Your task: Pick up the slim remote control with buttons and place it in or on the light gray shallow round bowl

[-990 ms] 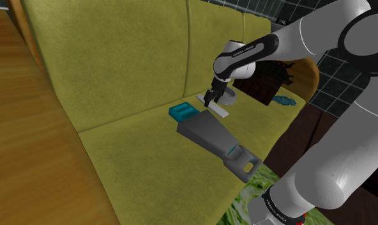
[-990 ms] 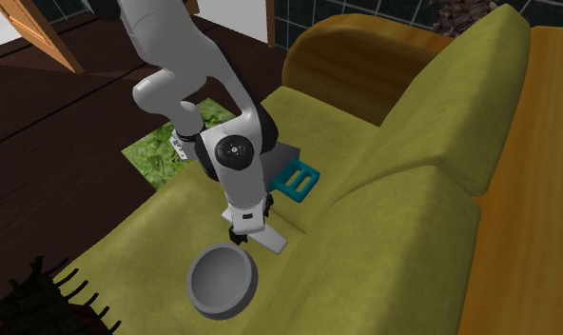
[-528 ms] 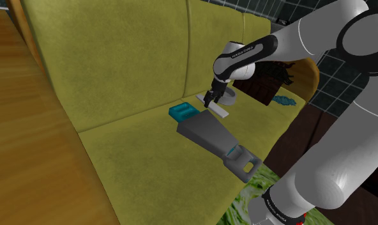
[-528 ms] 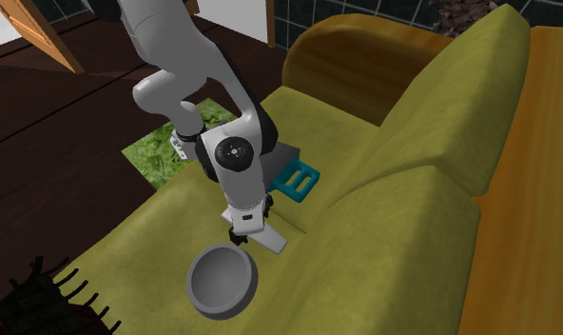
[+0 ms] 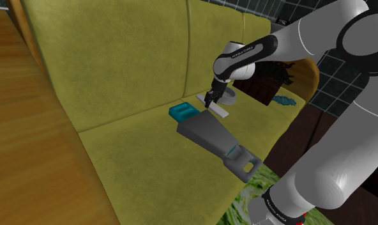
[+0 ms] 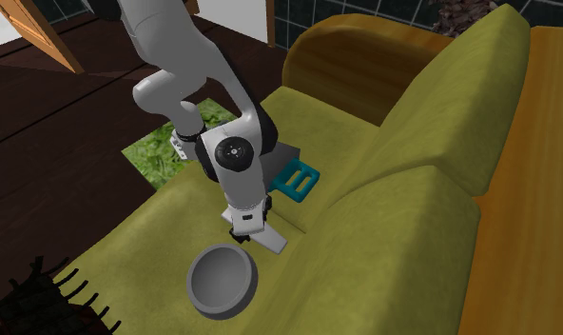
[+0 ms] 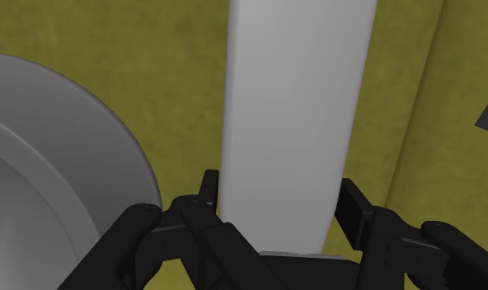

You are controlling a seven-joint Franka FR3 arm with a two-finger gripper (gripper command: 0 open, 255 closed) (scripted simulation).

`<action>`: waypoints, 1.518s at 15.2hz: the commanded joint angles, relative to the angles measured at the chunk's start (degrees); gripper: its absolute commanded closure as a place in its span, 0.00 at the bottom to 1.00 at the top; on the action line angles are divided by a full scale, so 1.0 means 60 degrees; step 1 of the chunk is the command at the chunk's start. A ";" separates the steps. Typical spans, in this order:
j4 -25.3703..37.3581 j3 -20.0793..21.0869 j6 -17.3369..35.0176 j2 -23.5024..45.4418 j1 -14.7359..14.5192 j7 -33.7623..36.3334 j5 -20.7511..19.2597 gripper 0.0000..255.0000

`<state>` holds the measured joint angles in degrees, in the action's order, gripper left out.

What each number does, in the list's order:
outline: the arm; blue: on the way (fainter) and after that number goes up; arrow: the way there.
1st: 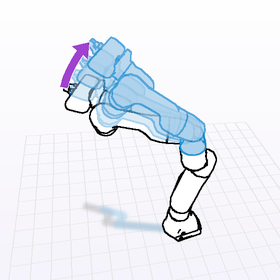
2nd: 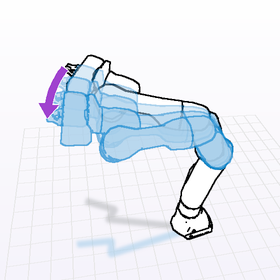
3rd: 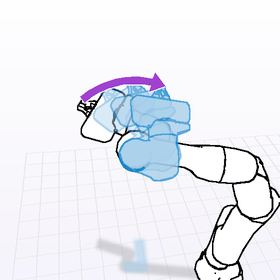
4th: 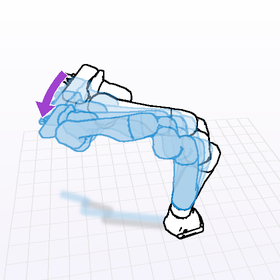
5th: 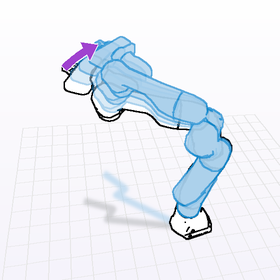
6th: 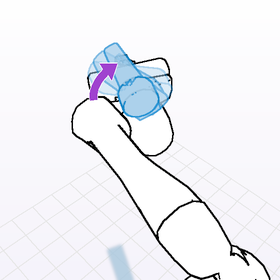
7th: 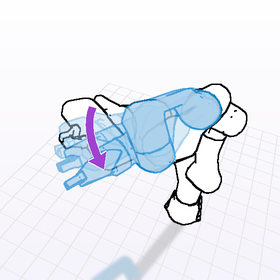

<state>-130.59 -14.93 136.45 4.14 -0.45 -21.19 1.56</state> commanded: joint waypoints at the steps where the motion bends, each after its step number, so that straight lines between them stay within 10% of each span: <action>1: 0.0000 0.0000 0.0001 0.0001 0.0000 0.0000 0.0000 1.00; 23: 0.1211 0.0021 -0.2530 -0.1365 -0.0033 0.0334 -0.0463 1.00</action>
<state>-123.73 -14.85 122.01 -3.72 -0.63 -19.29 -1.12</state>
